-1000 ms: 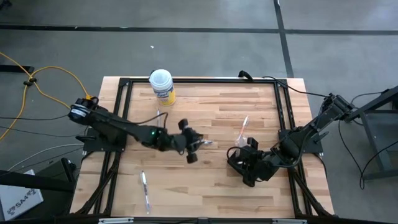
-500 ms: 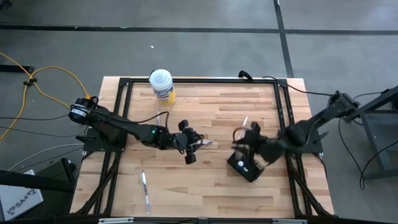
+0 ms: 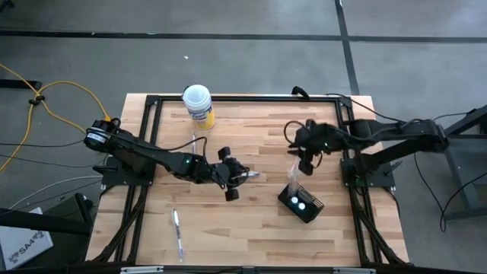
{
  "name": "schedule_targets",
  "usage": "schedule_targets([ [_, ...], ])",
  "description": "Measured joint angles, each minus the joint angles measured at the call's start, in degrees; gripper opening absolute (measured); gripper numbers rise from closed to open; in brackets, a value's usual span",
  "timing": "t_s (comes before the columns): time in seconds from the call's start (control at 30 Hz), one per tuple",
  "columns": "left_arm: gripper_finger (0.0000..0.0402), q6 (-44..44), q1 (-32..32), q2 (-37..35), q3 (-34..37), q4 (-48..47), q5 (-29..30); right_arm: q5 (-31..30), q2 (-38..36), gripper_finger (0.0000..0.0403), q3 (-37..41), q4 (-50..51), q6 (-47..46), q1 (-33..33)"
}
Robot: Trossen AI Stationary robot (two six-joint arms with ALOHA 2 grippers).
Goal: Pick & Place toothbrushing station
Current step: Put the orange toothbrush into the wire organizer
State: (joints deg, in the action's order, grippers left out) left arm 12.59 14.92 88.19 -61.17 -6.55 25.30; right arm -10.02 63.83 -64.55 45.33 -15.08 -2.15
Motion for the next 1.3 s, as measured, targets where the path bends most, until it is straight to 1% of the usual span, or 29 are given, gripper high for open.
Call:
schedule_targets([
  [0.1,0.0131,-1.18,0.00,0.00,0.00,-0.07,0.00,-0.53,0.00,0.0079,0.00,5.08,0.91,4.75],
  [0.23,0.0131,-1.87,0.00,0.01,0.00,-0.12,0.00,0.06,0.06,0.0079,0.00,9.32,-4.41,10.39],
  [0.33,0.0131,-1.87,-0.11,0.00,0.00,-0.12,0.02,1.72,0.28,0.0079,0.00,10.56,-9.12,13.13],
  [0.5,0.0131,-1.83,-0.17,0.00,0.00,-0.12,0.04,4.48,0.28,0.0079,0.00,11.45,-16.23,15.41],
  [0.7,0.0131,-1.54,-0.17,0.00,0.00,-0.10,0.04,4.06,1.17,0.0079,0.00,16.64,-17.82,16.52],
  [0.77,0.0131,-1.30,-0.17,0.00,0.00,-0.10,0.04,3.95,1.95,0.0079,0.00,18.80,-15.54,17.20],
  [0.87,0.0131,-1.12,-0.17,-0.01,0.00,-0.08,0.04,3.86,3.34,0.0079,0.00,21.44,-7.79,17.86],
  [0.97,0.0131,-0.95,-0.17,0.00,0.00,0.12,0.04,4.34,4.72,0.0079,0.02,21.97,0.55,18.07],
  [1.07,0.0131,-0.60,-0.17,0.01,0.00,0.41,0.04,4.46,5.86,0.0079,0.02,21.91,6.51,18.07],
  [1.2,0.0131,0.59,-0.17,-0.01,0.00,0.53,0.06,4.86,7.97,0.0079,0.02,21.98,9.90,18.12],
  [1.3,0.0131,1.25,-0.17,-0.01,0.00,0.60,0.04,5.48,9.18,0.0079,0.02,21.78,9.76,18.44],
])
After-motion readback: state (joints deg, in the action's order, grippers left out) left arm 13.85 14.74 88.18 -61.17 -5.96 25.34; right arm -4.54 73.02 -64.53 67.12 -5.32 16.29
